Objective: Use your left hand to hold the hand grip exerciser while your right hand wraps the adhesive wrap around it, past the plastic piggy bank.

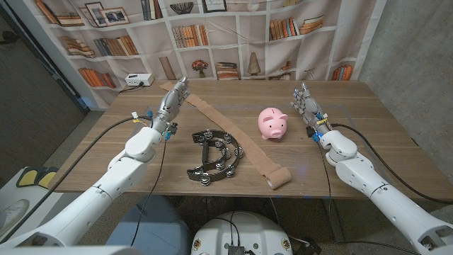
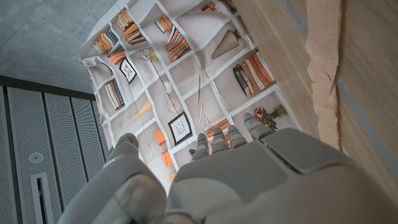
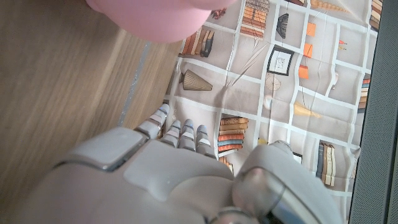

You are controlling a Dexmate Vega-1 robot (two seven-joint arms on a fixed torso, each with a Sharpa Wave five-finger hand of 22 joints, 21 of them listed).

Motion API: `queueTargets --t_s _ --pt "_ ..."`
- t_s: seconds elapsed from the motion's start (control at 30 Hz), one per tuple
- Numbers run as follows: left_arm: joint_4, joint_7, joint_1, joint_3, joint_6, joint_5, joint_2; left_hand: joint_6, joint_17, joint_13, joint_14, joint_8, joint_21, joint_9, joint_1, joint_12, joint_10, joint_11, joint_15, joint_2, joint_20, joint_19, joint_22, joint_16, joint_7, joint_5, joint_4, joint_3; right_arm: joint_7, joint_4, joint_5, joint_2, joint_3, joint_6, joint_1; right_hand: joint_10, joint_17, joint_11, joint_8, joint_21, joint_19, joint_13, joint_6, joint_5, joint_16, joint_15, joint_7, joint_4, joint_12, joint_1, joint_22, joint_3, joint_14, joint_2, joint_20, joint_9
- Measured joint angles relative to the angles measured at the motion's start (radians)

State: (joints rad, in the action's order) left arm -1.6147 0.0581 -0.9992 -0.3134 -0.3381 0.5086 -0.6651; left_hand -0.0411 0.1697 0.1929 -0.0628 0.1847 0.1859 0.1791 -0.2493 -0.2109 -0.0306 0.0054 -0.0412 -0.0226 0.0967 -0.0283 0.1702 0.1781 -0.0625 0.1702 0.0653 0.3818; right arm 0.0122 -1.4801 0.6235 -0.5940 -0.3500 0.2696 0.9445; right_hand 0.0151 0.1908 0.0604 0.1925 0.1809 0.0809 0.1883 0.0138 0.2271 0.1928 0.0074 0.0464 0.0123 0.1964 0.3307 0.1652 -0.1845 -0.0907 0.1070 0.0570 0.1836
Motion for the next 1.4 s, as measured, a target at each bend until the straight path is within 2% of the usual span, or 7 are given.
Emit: queueTargets --t_s 0.27,0.47,0.7,1.13,1.27,1.4 --pt "0.026 -0.011 0.009 -0.004 -0.027 -0.026 -0.001 0.006 0.000 0.000 0.000 0.005 0.000 0.000 0.000 0.000 0.000 0.000 0.000 0.000 0.000 0.000 0.000 0.000 -0.005 0.000 0.004 0.004 -0.008 0.001 -0.008 -0.007 -0.004 -0.006 -0.009 0.000 0.000 0.000 0.000 0.000 -0.007 0.000 0.000 0.000 0.000 0.005 0.000 0.000 0.000 0.004 0.000 0.000 -0.005 0.004 -0.007 0.000" --pt "0.039 -0.008 0.019 -0.015 -0.045 -0.066 -0.005 0.014 0.000 0.000 0.000 0.005 0.000 0.000 0.000 -0.004 0.011 -0.011 0.000 0.000 0.000 0.000 0.000 0.000 -0.007 0.000 0.008 0.000 -0.016 0.010 -0.008 -0.008 -0.005 -0.007 -0.015 0.000 0.000 0.000 0.000 0.000 -0.007 0.000 0.000 0.000 0.000 0.006 0.000 -0.003 0.000 0.009 0.000 0.003 -0.005 -0.001 -0.007 0.000" --pt "0.044 0.020 0.022 -0.025 -0.073 -0.149 -0.010 0.029 0.000 0.000 0.003 0.005 0.000 0.000 0.000 -0.008 0.022 -0.011 0.003 0.000 -0.001 -0.001 0.000 0.000 -0.011 0.000 0.012 0.004 -0.025 0.026 -0.008 -0.008 -0.005 -0.005 -0.023 0.000 0.000 0.000 0.000 0.000 -0.007 0.000 0.000 0.000 0.000 0.005 0.000 -0.004 0.000 0.009 0.000 0.004 -0.005 -0.001 -0.007 0.000" --pt "0.033 0.046 0.014 -0.028 -0.115 -0.218 -0.017 0.043 0.000 0.000 0.014 0.012 0.000 0.000 0.000 -0.016 0.044 -0.022 0.013 0.000 -0.009 -0.009 0.000 0.000 -0.014 0.000 0.019 0.003 -0.024 0.029 -0.008 -0.010 -0.005 -0.001 -0.025 0.000 0.000 0.000 0.000 0.000 -0.007 0.000 0.000 0.000 0.000 0.005 0.000 -0.007 0.000 0.017 0.000 0.007 -0.005 -0.001 -0.007 0.000" --pt "0.032 0.047 0.011 -0.026 -0.130 -0.229 -0.019 0.048 0.000 0.000 0.015 0.012 0.000 0.000 -0.046 -0.016 0.045 -0.023 0.015 -0.046 -0.006 -0.013 0.000 0.000 -0.009 0.023 0.048 0.032 -0.020 0.025 -0.008 -0.010 -0.003 0.000 -0.023 0.000 0.000 0.000 0.000 0.000 -0.007 0.000 0.000 0.000 0.000 0.005 0.000 -0.011 0.000 0.017 0.000 0.005 -0.005 -0.001 -0.007 0.000" --pt "0.032 0.047 0.008 -0.021 -0.145 -0.242 -0.025 0.048 0.000 0.000 0.015 0.012 0.000 0.000 -0.067 -0.016 0.045 -0.023 0.015 -0.067 -0.006 -0.013 0.000 0.000 -0.009 0.030 0.059 0.052 -0.016 0.023 -0.009 -0.010 -0.001 0.001 -0.022 0.000 0.000 0.000 0.000 0.000 -0.007 0.000 0.000 0.000 0.000 0.005 0.000 -0.011 0.000 0.017 0.000 0.005 -0.005 -0.001 -0.007 0.000"
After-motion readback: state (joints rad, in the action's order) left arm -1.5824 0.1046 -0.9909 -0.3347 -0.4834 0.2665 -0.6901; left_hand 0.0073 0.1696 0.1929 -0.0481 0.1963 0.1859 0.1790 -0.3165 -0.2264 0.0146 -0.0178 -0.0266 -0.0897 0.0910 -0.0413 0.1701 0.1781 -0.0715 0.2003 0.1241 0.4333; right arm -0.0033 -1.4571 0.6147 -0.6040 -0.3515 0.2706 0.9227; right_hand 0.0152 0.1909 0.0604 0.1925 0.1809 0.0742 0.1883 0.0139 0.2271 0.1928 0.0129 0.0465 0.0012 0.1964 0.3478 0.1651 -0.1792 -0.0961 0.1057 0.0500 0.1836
